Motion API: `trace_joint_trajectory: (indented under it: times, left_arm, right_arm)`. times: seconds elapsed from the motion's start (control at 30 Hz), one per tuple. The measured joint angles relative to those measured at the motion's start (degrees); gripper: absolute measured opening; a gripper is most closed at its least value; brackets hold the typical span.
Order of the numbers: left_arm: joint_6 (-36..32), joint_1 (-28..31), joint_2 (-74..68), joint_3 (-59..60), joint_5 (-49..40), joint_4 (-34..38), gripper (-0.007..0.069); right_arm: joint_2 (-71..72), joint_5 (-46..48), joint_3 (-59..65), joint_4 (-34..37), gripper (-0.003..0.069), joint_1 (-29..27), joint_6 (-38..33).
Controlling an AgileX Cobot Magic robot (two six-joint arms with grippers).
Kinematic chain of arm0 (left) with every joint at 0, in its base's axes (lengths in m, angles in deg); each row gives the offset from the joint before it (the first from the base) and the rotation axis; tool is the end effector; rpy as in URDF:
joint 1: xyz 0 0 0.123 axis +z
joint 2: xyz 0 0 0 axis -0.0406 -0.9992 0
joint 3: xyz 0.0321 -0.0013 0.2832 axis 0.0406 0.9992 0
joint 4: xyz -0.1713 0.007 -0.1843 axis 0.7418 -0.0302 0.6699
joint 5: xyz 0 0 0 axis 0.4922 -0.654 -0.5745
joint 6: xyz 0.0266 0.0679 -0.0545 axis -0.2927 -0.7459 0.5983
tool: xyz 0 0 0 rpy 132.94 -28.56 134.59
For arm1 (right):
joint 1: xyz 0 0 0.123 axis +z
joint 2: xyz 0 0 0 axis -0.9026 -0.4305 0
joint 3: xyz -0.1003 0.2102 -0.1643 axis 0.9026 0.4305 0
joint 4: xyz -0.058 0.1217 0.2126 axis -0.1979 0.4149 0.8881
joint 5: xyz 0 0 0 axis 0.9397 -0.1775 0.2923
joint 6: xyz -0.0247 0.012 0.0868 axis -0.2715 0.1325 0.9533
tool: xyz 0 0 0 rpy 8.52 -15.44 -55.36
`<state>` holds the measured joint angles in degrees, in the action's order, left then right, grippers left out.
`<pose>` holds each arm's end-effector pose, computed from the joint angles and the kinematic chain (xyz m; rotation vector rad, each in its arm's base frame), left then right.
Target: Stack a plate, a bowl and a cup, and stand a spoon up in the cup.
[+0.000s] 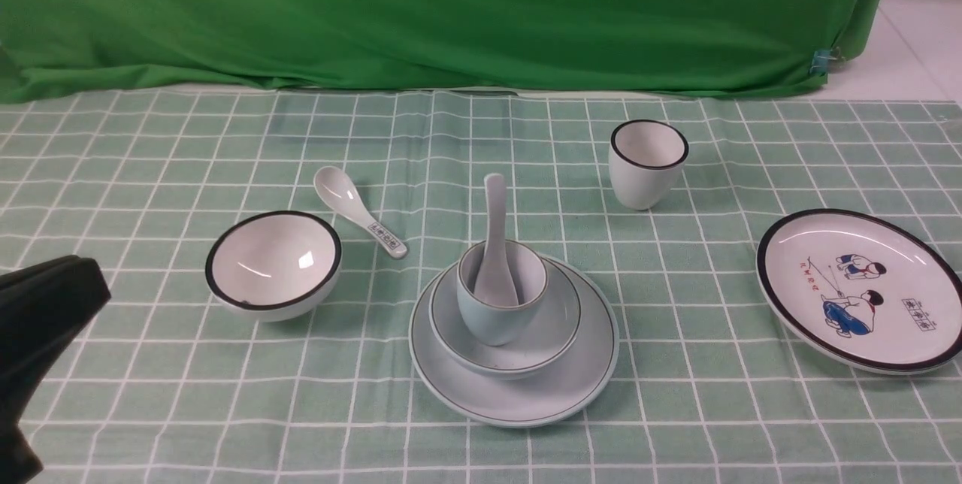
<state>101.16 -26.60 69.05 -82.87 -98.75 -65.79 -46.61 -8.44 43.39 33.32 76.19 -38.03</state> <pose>0.0699 -0.0290 0.3266 0.2645 1.6689 -0.3841 0.0194 0.0025 0.3433 -0.0797 1.2455 0.2128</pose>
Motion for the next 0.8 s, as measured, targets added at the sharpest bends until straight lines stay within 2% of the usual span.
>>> trace_joint_trajectory:
  times: [0.17, 0.33, 0.47, 0.6, 0.8]
  left_arm:
    - [-10.58, 7.40, 3.63, 3.72, 4.43, 7.72, 0.0010]
    - [-22.81, 21.57, 12.13, 14.47, 12.17, 18.20, 0.0010]
    - [-27.53, 30.16, 17.45, 22.99, 12.14, 21.91, 0.0010]
    - [-27.99, 31.83, 19.44, 28.17, 10.25, 22.07, 0.0010]
    - [-27.81, 31.88, 19.55, 28.97, 8.14, 22.29, 0.0010]
  right_arm:
    - [0.00, 0.00, 0.00, 0.00, 0.0134, 0.00, 0.04]
    - [0.00, 0.00, 0.00, 0.00, 0.0141, 0.00, 0.23]
    - [0.00, 0.00, 0.00, 0.00, 0.0149, 0.00, 0.23]
    - [0.00, 0.00, 0.00, 0.00, 0.0159, 0.00, 0.23]
    - [0.00, -0.06, 0.00, 0.00, 0.0169, 0.00, 0.29]
